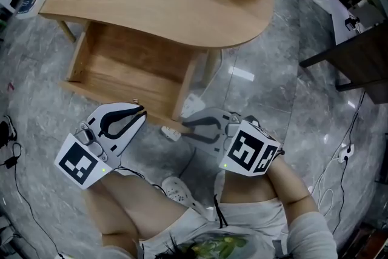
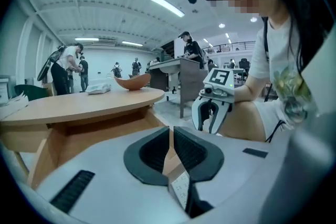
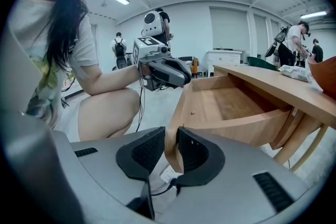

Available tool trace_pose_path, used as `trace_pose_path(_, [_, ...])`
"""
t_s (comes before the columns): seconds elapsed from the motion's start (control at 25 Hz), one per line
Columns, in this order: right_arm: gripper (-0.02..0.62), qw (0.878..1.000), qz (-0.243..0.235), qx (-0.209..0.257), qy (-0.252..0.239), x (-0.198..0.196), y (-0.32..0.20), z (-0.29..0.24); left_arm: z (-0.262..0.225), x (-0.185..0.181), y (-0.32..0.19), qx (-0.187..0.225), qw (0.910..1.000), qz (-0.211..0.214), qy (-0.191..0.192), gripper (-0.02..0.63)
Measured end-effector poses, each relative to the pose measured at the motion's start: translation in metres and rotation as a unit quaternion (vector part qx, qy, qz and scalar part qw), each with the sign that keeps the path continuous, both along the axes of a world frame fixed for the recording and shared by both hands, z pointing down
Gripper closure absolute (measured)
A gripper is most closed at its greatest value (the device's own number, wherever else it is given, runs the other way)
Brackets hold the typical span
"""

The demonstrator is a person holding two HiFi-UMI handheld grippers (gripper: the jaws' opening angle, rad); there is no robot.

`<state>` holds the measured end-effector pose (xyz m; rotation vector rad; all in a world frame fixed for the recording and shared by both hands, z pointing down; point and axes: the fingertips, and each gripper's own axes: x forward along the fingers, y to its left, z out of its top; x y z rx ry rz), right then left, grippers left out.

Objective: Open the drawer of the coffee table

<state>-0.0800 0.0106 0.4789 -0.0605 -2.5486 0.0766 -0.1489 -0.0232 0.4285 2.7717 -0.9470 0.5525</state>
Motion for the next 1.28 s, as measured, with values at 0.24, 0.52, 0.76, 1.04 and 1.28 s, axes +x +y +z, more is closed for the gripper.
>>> trace_pose_path(0.24, [0.515, 1.0, 0.001, -0.014, -0.012, 0.001, -0.002, -0.008, -0.022, -0.011, -0.016, 0.043, 0.996, -0.039, 0.067, 0.58])
trace_pose_path(0.52, [0.519, 0.999, 0.006, -0.044, -0.029, 0.001, -0.002, -0.011, -0.064, -0.034, -0.033, 0.11, 0.9725, -0.095, 0.182, 0.588])
trace_pose_path(0.76, [0.563, 0.984, 0.023, -0.101, -0.147, -0.002, -0.013, -0.052, -0.054, -0.033, -0.043, 0.128, 0.9744, -0.136, 0.125, 0.595])
trace_pose_path(1.04, [0.565, 0.965, 0.078, -0.057, -0.243, -0.022, -0.028, -0.078, -0.051, -0.011, -0.041, 0.113, 0.9753, -0.118, 0.148, 0.594])
trace_pose_path(1.28, [0.564, 0.946, 0.153, 0.005, -0.285, -0.028, -0.052, -0.084, -0.045, -0.005, -0.051, 0.114, 0.9724, -0.168, 0.115, 0.595])
